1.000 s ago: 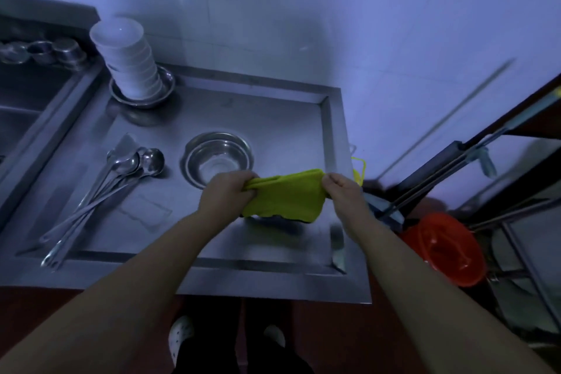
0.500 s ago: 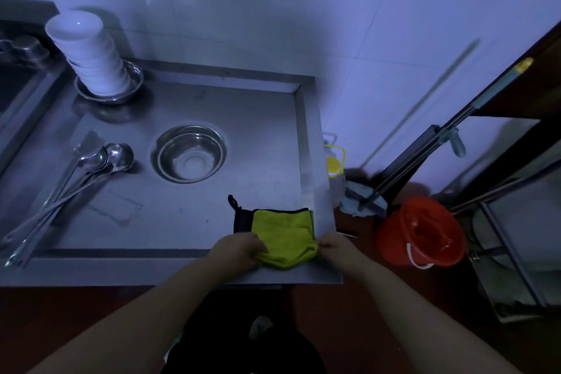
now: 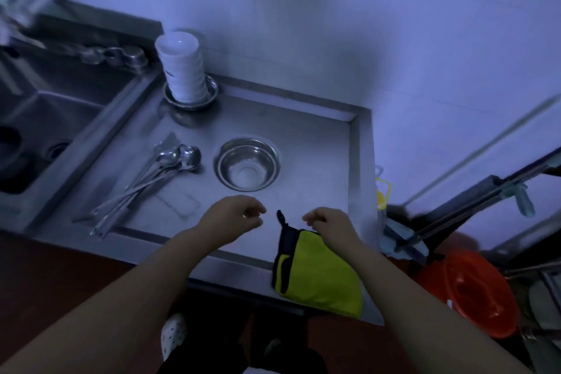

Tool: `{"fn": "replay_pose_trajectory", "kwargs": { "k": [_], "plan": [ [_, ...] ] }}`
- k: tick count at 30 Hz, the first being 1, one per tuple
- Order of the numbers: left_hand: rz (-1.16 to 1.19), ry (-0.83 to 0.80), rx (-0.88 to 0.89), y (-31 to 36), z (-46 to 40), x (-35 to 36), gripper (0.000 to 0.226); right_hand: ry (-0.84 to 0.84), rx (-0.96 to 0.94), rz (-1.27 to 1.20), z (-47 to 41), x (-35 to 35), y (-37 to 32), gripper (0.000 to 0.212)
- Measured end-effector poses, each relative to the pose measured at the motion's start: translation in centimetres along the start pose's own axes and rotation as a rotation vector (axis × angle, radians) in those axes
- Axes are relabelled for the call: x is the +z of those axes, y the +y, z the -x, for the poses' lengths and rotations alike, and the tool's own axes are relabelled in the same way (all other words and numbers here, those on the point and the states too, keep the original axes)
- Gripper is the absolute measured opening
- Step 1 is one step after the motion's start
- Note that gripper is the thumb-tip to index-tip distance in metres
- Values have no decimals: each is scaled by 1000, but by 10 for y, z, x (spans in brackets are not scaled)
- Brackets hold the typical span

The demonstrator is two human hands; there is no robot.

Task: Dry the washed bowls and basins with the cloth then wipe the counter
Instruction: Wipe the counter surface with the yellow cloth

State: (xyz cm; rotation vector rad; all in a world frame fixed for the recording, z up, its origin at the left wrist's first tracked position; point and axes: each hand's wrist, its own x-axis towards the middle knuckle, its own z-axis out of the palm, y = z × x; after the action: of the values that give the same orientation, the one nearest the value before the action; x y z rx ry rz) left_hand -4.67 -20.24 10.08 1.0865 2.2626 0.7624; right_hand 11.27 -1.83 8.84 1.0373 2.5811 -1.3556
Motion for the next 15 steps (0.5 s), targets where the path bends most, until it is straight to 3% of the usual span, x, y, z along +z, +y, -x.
{"fn": "replay_pose_trajectory", "kwargs": {
  "k": [8,15],
  "plan": [
    [2,284,-277,-121,32,-105,23,-110,-117,-51,-55,100,-128,28],
    [-208,245,-379,-243,33,-151,26,-189,49,-132,-101,219,-208,25]
  ]
}}
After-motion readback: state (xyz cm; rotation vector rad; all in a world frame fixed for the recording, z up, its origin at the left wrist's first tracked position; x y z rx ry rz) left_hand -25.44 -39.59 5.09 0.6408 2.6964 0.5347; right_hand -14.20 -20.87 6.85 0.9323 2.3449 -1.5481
